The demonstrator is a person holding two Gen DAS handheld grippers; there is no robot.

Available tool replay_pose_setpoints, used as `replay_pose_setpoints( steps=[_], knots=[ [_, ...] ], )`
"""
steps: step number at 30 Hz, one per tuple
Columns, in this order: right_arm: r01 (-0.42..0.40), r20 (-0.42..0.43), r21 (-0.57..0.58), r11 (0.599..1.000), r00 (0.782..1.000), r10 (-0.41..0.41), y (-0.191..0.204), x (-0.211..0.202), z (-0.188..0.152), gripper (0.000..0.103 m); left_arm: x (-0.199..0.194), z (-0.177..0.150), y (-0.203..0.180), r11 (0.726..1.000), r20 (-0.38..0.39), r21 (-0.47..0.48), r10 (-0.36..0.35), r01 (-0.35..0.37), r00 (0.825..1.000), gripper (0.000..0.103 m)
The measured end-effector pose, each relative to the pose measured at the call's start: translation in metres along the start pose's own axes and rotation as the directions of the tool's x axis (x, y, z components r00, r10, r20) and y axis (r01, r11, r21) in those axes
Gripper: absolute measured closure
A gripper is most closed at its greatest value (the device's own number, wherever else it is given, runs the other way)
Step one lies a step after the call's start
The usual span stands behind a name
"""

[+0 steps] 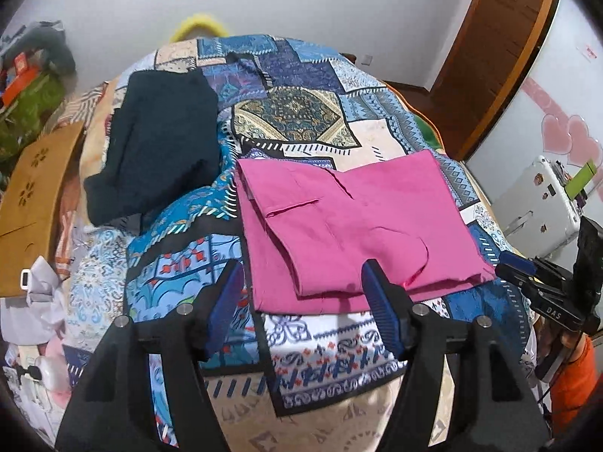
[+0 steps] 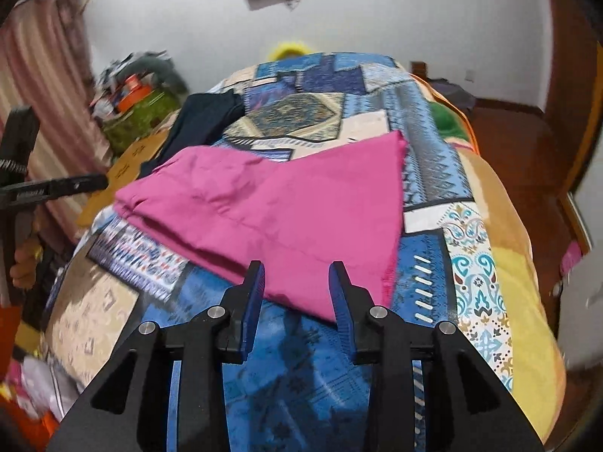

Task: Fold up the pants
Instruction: 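Open both tools and release the folded pink trousers, then smooth the folded trousers with both tools, pressing the edges flat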

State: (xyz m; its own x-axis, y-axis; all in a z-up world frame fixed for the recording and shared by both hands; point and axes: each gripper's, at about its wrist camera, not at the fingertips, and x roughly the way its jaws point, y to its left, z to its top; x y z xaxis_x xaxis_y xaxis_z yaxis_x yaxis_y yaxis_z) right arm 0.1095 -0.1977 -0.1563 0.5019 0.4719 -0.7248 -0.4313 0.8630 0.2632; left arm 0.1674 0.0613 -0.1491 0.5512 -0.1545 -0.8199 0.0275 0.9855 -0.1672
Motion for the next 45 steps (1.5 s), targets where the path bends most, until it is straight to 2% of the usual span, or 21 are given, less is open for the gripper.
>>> replay_pose_setpoints(
  steps=[3,5,7,8,12,15,18,21,25,28,31,34,36,39,41,45],
  knots=[
    [0.013,0.003,0.036,0.999,1.000,-0.013,-0.007,0.008,0.003,0.071,0.020,0.006,-0.001,1.000,-0.045,0.001,-0.010,0.010,0.999,0.048],
    [0.030,-0.006,0.038,0.999,1.000,-0.030,-0.008,0.015,0.003,0.071,0.033,0.008,0.002,0.999,-0.083,-0.020,-0.032,0.031,0.996,0.056],
    [0.030,-0.032,0.040,0.999,0.999,-0.029,-0.009,0.024,0.002,0.071,0.044,0.009,0.005,0.998,-0.115,-0.046,-0.051,0.046,0.992,0.070],
    [0.029,-0.048,0.040,0.999,0.998,-0.027,-0.009,0.028,0.001,0.071,0.047,0.008,0.006,0.997,-0.124,-0.058,-0.066,0.059,0.990,0.072],
    [0.025,-0.108,0.035,0.999,0.994,-0.021,-0.009,0.042,-0.008,0.071,0.050,0.006,0.012,0.992,-0.123,-0.093,-0.098,0.087,0.988,0.084],
    [0.025,-0.115,0.033,0.999,0.993,-0.021,-0.010,0.044,-0.011,0.071,0.049,0.006,0.020,0.986,-0.121,-0.129,-0.125,0.110,0.985,0.092],
    [0.025,-0.120,0.024,0.999,0.992,-0.022,-0.010,0.044,-0.013,0.071,0.044,0.007,0.021,0.987,-0.109,-0.131,-0.112,0.097,0.988,0.096],
    [0.019,-0.126,0.022,1.000,0.992,-0.016,-0.012,0.043,-0.013,0.071,0.029,0.010,0.017,0.995,-0.068,-0.083,-0.065,0.059,0.996,0.097],
    [0.019,-0.135,0.013,1.000,0.991,-0.017,-0.012,0.047,-0.010,0.071,0.010,0.006,0.016,0.997,-0.030,-0.053,-0.064,0.063,0.997,0.097],
    [0.019,-0.140,0.010,1.000,0.990,-0.017,-0.012,0.048,-0.010,0.071,0.017,-0.002,0.018,0.999,-0.049,-0.030,-0.029,0.028,0.998,0.097],
    [0.028,-0.153,-0.003,1.000,0.988,-0.028,-0.009,0.049,-0.007,0.071,0.033,-0.012,0.025,0.999,-0.090,-0.040,-0.032,0.028,0.995,0.096],
    [0.037,-0.153,-0.019,0.999,0.988,-0.039,-0.003,0.047,0.003,0.071,0.033,-0.014,0.024,1.000,-0.079,-0.022,-0.020,0.018,0.997,0.095],
    [0.030,-0.120,-0.039,0.999,0.992,-0.034,0.006,0.042,0.013,0.071,0.033,-0.014,0.024,1.000,-0.080,-0.010,-0.015,0.014,0.997,0.094],
    [-0.004,-0.071,-0.064,0.998,0.997,-0.001,0.022,0.038,0.029,0.069,0.031,-0.015,0.021,0.999,-0.068,0.033,0.016,-0.014,0.998,0.089],
    [-0.029,-0.044,-0.074,0.997,0.999,0.026,0.034,0.040,0.038,0.064,0.028,-0.017,0.017,0.997,-0.056,0.065,0.039,-0.036,0.998,0.088],
    [-0.069,-0.049,-0.093,0.993,0.997,0.064,0.055,0.058,0.046,0.061,0.021,-0.016,0.006,0.983,-0.025,0.148,0.112,-0.107,0.993,0.074]
  ],
)
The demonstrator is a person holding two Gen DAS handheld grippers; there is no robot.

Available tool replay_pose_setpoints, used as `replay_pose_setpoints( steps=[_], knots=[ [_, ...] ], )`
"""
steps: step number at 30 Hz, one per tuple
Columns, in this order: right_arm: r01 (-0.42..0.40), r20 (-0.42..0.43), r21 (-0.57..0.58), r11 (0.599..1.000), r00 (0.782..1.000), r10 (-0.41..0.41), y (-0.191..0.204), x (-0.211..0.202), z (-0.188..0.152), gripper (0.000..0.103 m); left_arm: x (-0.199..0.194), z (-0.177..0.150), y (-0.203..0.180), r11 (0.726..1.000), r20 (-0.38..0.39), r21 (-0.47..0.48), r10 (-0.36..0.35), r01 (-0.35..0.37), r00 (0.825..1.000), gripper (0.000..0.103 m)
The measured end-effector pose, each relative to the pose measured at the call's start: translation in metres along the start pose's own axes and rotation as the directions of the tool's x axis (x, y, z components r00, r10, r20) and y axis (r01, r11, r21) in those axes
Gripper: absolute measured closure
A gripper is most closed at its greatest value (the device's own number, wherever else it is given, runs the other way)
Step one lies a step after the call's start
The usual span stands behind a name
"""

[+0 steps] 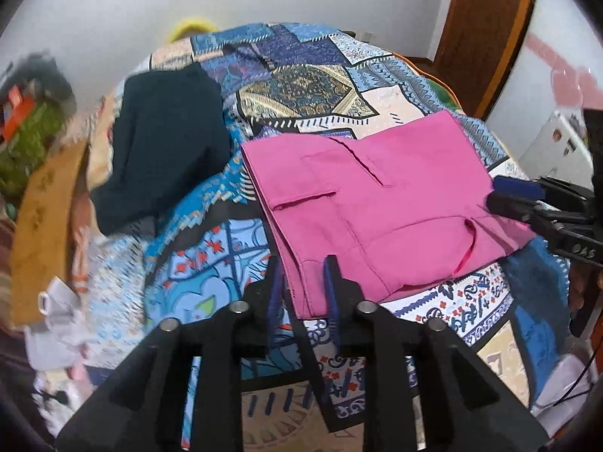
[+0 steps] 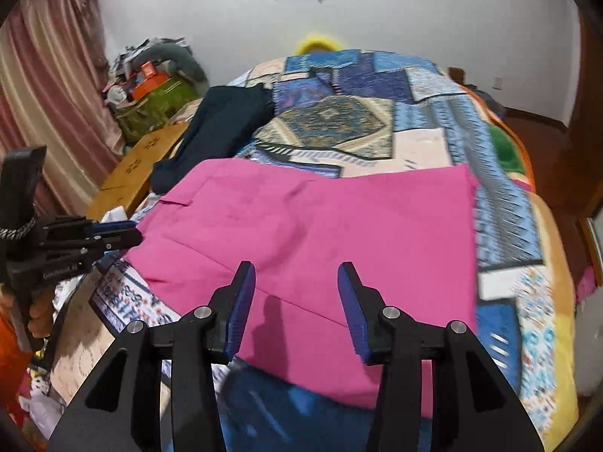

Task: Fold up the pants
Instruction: 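Smooth the folded trousers with both tools, pressing the edges flat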

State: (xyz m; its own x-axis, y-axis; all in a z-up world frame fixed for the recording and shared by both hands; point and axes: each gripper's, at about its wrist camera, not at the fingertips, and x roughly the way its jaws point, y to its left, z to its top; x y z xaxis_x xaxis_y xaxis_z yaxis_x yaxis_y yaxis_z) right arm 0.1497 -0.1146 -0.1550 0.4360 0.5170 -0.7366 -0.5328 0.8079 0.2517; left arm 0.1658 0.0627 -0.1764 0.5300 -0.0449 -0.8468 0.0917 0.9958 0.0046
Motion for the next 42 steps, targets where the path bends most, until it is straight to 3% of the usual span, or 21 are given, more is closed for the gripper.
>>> replay_pose_setpoints(
  steps=[4,9,14,18,20,25,28,38,42],
  knots=[
    [-0.015,-0.065,-0.012,1.000,0.998,0.014,0.012,0.029,-0.007,0.061,-0.014,0.007,-0.003,0.999,0.042,0.035,0.019,-0.021,0.999,0.055],
    [-0.034,-0.056,0.041,0.999,0.998,0.036,0.008,0.027,-0.008,0.061,-0.022,0.023,-0.011,0.999,0.088,0.037,-0.035,0.032,0.996,0.044],
    [-0.032,-0.054,0.035,0.999,0.998,0.033,0.010,0.023,-0.012,0.060,0.000,0.034,-0.030,0.996,0.063,0.061,-0.063,0.059,0.996,0.041],
    [-0.040,-0.056,0.043,0.998,0.998,0.042,0.006,0.022,-0.015,0.058,0.028,0.029,-0.037,0.996,-0.007,0.075,-0.047,0.048,0.999,0.040],
    [-0.043,-0.060,0.042,0.998,0.997,0.046,0.004,0.021,-0.018,0.055,0.034,0.024,-0.035,0.996,-0.005,0.075,-0.040,0.041,0.999,0.034],
    [-0.027,-0.060,0.049,0.998,0.998,0.030,-0.005,0.016,-0.027,0.049,0.032,0.021,-0.020,0.998,0.008,0.057,-0.016,0.015,1.000,0.027],
    [-0.014,-0.070,0.081,0.997,0.997,0.020,-0.018,0.012,-0.033,0.049,0.031,0.015,-0.006,0.999,0.005,0.023,-0.044,0.044,0.999,0.022],
    [0.088,-0.098,0.138,0.986,0.992,-0.075,-0.059,-0.004,-0.056,0.049,0.018,0.003,0.011,1.000,0.035,0.001,-0.031,0.031,0.999,0.019],
    [0.140,-0.101,0.130,0.982,0.987,-0.127,-0.066,-0.011,-0.064,0.049,0.019,-0.002,0.027,0.999,0.024,-0.043,0.011,-0.009,1.000,0.019]
  ],
)
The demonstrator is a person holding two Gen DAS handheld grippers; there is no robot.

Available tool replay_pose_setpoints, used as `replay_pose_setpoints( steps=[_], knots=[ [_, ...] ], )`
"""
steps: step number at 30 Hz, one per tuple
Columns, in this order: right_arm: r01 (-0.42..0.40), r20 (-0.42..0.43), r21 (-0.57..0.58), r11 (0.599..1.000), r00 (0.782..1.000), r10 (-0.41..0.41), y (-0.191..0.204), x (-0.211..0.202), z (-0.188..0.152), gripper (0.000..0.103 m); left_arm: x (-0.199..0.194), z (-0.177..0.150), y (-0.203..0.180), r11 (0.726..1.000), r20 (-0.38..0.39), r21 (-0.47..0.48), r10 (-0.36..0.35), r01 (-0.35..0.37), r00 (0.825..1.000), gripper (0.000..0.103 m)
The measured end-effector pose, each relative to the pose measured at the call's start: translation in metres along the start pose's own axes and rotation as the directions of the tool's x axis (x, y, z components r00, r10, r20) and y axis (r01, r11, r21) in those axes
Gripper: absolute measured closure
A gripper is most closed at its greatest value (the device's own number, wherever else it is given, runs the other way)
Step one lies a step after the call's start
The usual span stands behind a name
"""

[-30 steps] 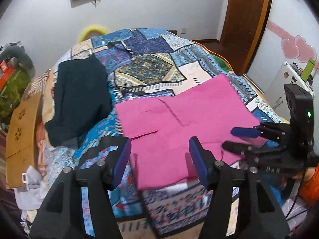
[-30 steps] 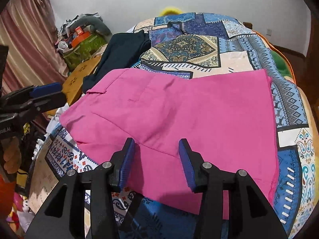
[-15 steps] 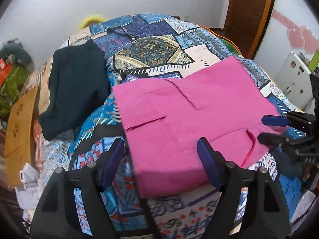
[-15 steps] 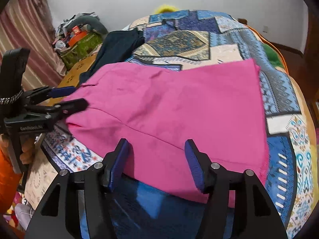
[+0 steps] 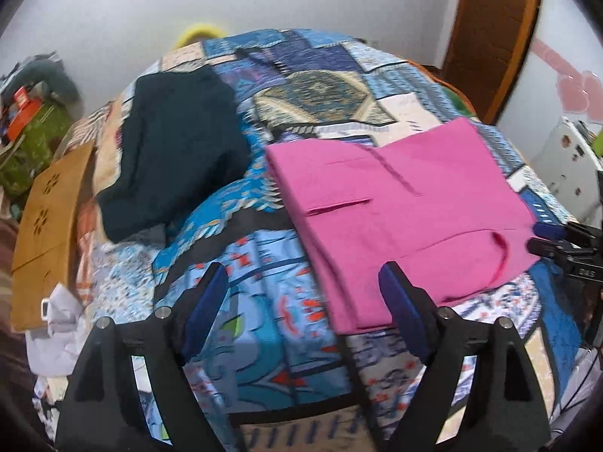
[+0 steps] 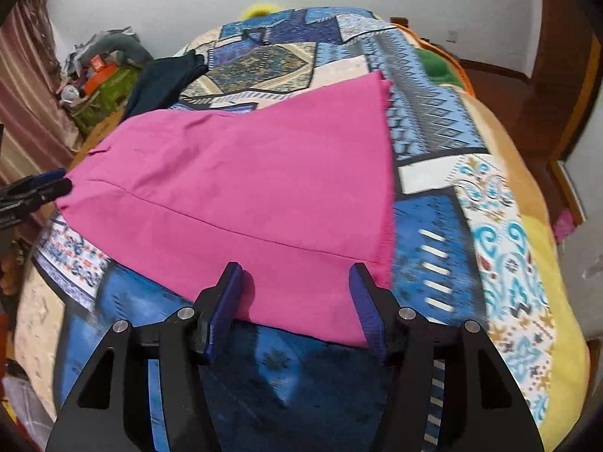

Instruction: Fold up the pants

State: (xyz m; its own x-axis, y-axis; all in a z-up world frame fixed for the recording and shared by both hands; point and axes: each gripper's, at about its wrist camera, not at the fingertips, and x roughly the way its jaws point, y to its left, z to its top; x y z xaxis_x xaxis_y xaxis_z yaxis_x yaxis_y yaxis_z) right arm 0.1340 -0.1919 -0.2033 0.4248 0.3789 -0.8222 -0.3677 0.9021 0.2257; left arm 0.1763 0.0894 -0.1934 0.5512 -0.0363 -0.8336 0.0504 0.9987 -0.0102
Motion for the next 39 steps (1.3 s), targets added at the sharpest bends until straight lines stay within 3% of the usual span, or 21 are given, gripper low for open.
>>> replay_pose_setpoints(
  steps=[4,9,19,25,26,28,30,35,39],
  knots=[
    [0.008,-0.003,0.007,1.000,1.000,-0.008,0.000,-0.002,-0.001,0.049,0.001,-0.001,0.014,0.997,-0.024,-0.069,-0.049,0.047,0.999,0.019],
    [0.023,-0.001,-0.015,1.000,1.000,-0.023,0.004,-0.007,0.006,0.049,-0.006,0.013,0.005,1.000,-0.009,-0.025,0.013,-0.013,1.000,0.019],
    [0.005,0.133,-0.046,0.999,0.991,0.001,0.002,-0.039,0.053,0.049,0.001,0.084,0.015,0.997,0.030,-0.083,-0.002,0.005,1.000,0.019],
    [0.035,0.159,-0.064,0.997,0.987,-0.025,-0.005,-0.022,0.088,0.049,0.046,0.115,0.032,0.988,-0.052,-0.152,-0.012,0.004,0.999,0.021],
    [0.035,0.157,-0.064,0.997,0.987,-0.025,-0.007,-0.019,0.092,0.049,0.054,0.118,0.035,0.987,-0.071,-0.157,-0.018,0.006,0.997,0.024],
    [0.035,0.149,-0.055,0.998,0.988,-0.026,-0.014,-0.008,0.103,0.049,0.070,0.121,0.039,0.985,-0.108,-0.171,-0.022,0.003,0.994,0.038],
    [0.034,0.143,-0.050,0.998,0.989,-0.026,-0.022,0.003,0.113,0.049,0.084,0.122,0.043,0.982,-0.143,-0.186,-0.038,0.011,0.989,0.042],
    [0.058,0.109,-0.037,0.998,0.993,-0.054,-0.043,0.033,0.135,0.049,0.110,0.119,0.046,0.974,-0.203,-0.222,-0.082,0.036,0.976,0.042],
    [0.069,0.065,-0.026,0.997,0.996,-0.067,-0.056,0.061,0.151,0.049,0.126,0.118,0.045,0.964,-0.240,-0.246,-0.160,0.100,0.957,0.043]
  ],
)
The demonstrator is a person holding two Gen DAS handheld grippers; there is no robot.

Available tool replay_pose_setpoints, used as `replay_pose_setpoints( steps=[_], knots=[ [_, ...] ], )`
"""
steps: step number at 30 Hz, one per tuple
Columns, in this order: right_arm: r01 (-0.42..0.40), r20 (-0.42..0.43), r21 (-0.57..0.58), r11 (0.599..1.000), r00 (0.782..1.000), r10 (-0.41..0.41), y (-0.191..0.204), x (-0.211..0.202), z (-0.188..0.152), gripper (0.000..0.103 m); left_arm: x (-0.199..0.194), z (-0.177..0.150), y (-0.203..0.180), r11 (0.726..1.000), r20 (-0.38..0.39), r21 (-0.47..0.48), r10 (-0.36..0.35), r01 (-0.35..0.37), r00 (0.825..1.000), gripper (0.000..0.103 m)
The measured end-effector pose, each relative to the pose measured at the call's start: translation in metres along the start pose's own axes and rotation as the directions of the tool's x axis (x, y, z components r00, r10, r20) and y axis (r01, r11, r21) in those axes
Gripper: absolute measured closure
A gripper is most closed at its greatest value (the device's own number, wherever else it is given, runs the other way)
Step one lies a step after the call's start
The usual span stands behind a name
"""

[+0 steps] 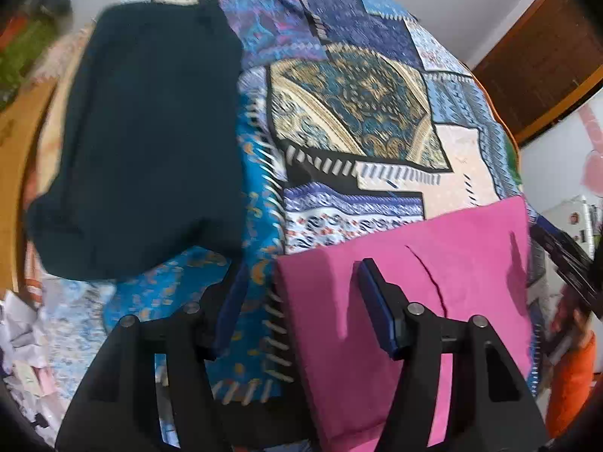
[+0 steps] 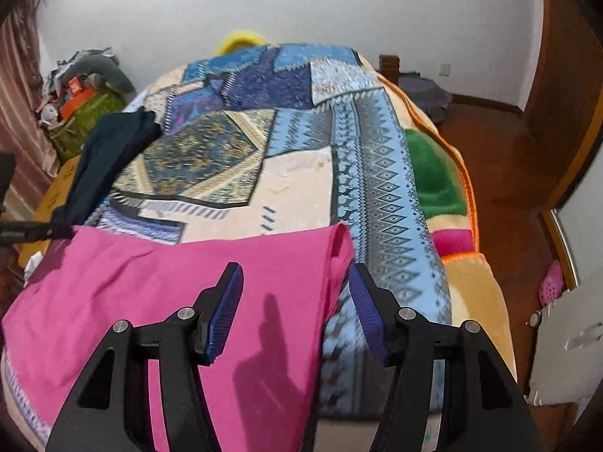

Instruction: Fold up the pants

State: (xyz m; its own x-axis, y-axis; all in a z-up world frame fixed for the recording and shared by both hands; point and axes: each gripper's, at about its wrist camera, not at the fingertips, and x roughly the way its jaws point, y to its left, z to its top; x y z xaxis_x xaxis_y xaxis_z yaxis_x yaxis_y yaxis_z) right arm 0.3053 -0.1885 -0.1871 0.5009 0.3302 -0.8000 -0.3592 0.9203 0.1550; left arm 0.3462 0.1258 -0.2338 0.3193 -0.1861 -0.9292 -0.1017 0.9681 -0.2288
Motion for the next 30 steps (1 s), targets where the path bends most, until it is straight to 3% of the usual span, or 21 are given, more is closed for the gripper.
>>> replay_pose_setpoints(
  steps=[3,5,7,8,9,12,18,23,26,30],
  knots=[
    [-0.006,-0.042,0.012,1.000,0.999,0.006,-0.006,0.021,0.006,0.049,0.004,0.000,-0.007,0.999,-0.003,0.031,-0.016,0.016,1.000,0.063],
    [-0.008,-0.067,0.020,1.000,0.998,0.009,-0.009,0.033,0.008,0.052,0.004,-0.002,-0.013,0.998,0.012,0.062,-0.001,0.000,1.000,0.071],
    [-0.015,-0.072,0.009,1.000,0.997,0.016,-0.007,0.040,0.007,0.063,0.001,-0.006,-0.021,0.994,0.038,0.107,0.030,-0.034,0.999,0.084],
    [-0.020,-0.074,0.002,1.000,0.997,0.020,-0.005,0.042,0.007,0.073,0.000,-0.008,-0.024,0.990,0.055,0.128,0.059,-0.065,0.997,0.088],
    [-0.029,-0.077,-0.012,1.000,0.997,0.028,-0.003,0.043,0.007,0.082,-0.002,-0.011,-0.028,0.985,0.071,0.149,0.078,-0.088,0.994,0.088],
    [-0.006,-0.070,-0.068,0.998,0.998,0.001,0.004,0.045,0.008,0.095,-0.008,-0.019,-0.031,0.975,0.108,0.184,0.102,-0.120,0.989,0.089],
    [0.083,-0.047,-0.183,0.980,0.995,-0.094,0.013,0.048,0.005,0.098,-0.010,-0.029,-0.022,0.973,0.133,0.171,0.133,-0.155,0.982,0.089],
    [0.109,-0.060,-0.203,0.973,0.991,-0.123,0.016,0.052,0.007,0.097,-0.011,-0.031,-0.023,0.972,0.126,0.157,0.155,-0.174,0.980,0.088],
    [0.118,-0.053,-0.189,0.975,0.990,-0.130,0.016,0.042,0.010,0.091,-0.021,-0.030,-0.022,0.975,0.132,0.144,0.148,-0.166,0.980,0.087],
    [0.132,0.035,-0.219,0.967,0.991,-0.127,0.028,0.012,0.011,0.072,-0.039,-0.029,-0.022,0.978,0.166,0.128,0.142,-0.164,0.976,0.082]
  ],
)
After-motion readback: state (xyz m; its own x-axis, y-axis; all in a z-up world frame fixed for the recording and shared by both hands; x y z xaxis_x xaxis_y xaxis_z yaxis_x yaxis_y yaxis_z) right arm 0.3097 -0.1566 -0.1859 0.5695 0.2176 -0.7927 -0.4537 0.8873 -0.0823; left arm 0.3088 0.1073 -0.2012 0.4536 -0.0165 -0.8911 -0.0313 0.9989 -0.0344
